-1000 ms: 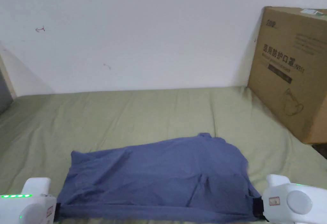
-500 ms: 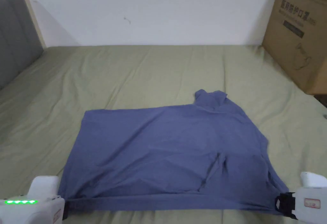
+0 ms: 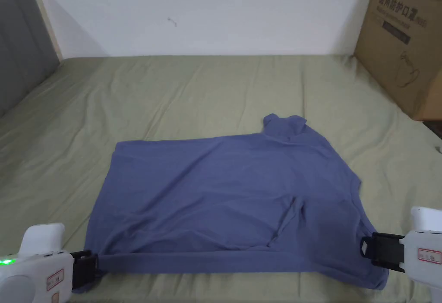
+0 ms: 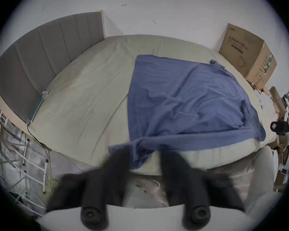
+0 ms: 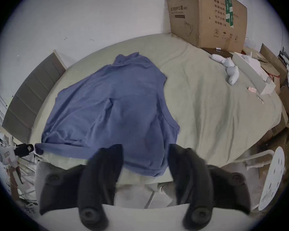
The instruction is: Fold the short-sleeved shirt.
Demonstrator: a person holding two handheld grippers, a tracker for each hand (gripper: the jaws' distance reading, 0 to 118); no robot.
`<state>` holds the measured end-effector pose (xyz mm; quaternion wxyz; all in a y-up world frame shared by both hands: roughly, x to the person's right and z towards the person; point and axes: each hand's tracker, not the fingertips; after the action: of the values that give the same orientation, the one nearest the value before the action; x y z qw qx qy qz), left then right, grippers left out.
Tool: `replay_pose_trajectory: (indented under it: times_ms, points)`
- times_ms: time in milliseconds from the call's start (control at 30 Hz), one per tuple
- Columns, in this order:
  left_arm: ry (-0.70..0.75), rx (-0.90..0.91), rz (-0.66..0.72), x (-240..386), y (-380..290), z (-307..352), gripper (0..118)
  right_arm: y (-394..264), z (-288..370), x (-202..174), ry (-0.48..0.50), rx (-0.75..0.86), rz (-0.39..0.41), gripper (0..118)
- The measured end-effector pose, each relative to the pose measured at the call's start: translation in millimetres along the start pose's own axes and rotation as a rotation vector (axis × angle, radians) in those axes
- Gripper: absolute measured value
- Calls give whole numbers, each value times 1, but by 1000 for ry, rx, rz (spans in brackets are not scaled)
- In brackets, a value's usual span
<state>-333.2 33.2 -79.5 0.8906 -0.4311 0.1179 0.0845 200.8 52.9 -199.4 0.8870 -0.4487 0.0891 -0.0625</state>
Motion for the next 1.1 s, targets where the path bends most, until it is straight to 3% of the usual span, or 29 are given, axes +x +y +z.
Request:
replay_pose_trajectory:
  times_ms: [33,133,233,300,333,367,400,433,467,667,700,733,767,833,867,1000,1100]
  points:
    - [-7,-14,1,1,-3,2,0,0,4,-1,5,16,19,0]
    - [-13,-18,7,1,-17,10,0,-8,12,-11,-29,30,16,0]
    - [5,-14,-15,4,-29,14,0,-14,8,-11,67,-19,-52,0]
    - [31,-16,-46,4,-31,13,0,-15,3,-13,50,-33,-14,0]
    - [47,-14,-47,4,-31,11,8,-17,1,-16,25,-36,15,0]
    - [43,-25,-41,3,-30,9,29,-18,-1,-17,13,-46,39,0]
    - [49,-36,-32,-1,-28,6,64,-19,-3,-18,11,-54,47,0]
    - [17,-61,8,-7,-25,1,80,-19,-6,-18,10,-58,47,0]
    - [2,-62,34,-12,-22,-3,82,-20,-7,-17,13,-62,48,0]
    - [-11,-31,131,-39,1,-30,81,-23,-17,-15,18,-94,26,0]
    - [-51,-38,160,-41,4,-35,71,-24,-18,-14,14,-98,26,0]
    - [-111,-51,181,-45,6,-42,42,-24,-19,-15,10,-103,27,0]
    - [-167,-85,198,-45,6,-48,2,-25,-20,-14,9,-108,25,0]
    - [-185,-183,169,-40,2,-64,4,-28,-21,-13,10,-121,2,0]
    - [-130,-167,160,-38,2,-66,4,-29,-21,-11,13,-122,-7,0]
    - [-140,-142,161,-32,5,-58,4,-30,-18,-5,3,-120,-21,2]
    - [-128,-134,144,-27,6,-50,4,-21,-19,-1,-23,-104,0,21]
